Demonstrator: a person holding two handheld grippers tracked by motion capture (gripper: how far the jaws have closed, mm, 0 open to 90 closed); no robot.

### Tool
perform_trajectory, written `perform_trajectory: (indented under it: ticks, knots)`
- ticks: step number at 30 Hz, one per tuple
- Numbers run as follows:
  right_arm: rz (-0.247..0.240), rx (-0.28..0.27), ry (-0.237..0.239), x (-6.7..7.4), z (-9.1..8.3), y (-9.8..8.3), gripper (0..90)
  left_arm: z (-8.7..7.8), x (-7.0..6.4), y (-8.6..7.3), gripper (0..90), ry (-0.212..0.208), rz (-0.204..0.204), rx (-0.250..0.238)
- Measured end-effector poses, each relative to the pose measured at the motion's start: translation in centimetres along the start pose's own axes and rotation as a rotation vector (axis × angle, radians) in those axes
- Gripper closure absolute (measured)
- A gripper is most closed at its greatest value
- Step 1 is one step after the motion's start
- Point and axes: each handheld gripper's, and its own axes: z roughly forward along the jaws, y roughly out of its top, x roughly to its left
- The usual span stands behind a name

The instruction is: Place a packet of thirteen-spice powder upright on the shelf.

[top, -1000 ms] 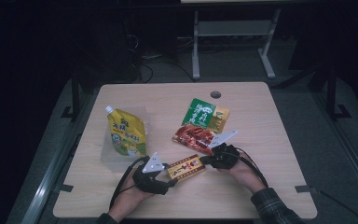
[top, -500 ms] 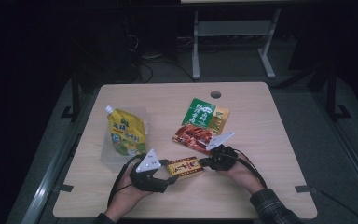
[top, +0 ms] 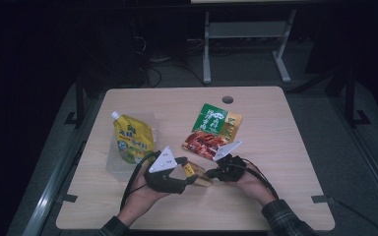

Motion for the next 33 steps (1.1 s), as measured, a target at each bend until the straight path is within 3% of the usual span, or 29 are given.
perform_trajectory:
  ticks: [17, 25, 33]
  knots:
    - [-0.006, 0.011, -0.015, -1.0, 0.1, -0.4, 90.0, 4.1, 0.0, 2.9, 31.8, -0.014, 0.007, -0.029]
    - [0.002, -0.001, -0.03, -1.2, -0.3, -0.5, 89.9, 4.2, 0.1, 2.9, 28.7, -0.036, -0.014, -0.03]
    - [0.054, -0.014, -0.054, -0.7, -2.5, -1.1, 90.0, 3.4, -0.2, 3.1, 19.5, -0.051, -0.016, -0.023]
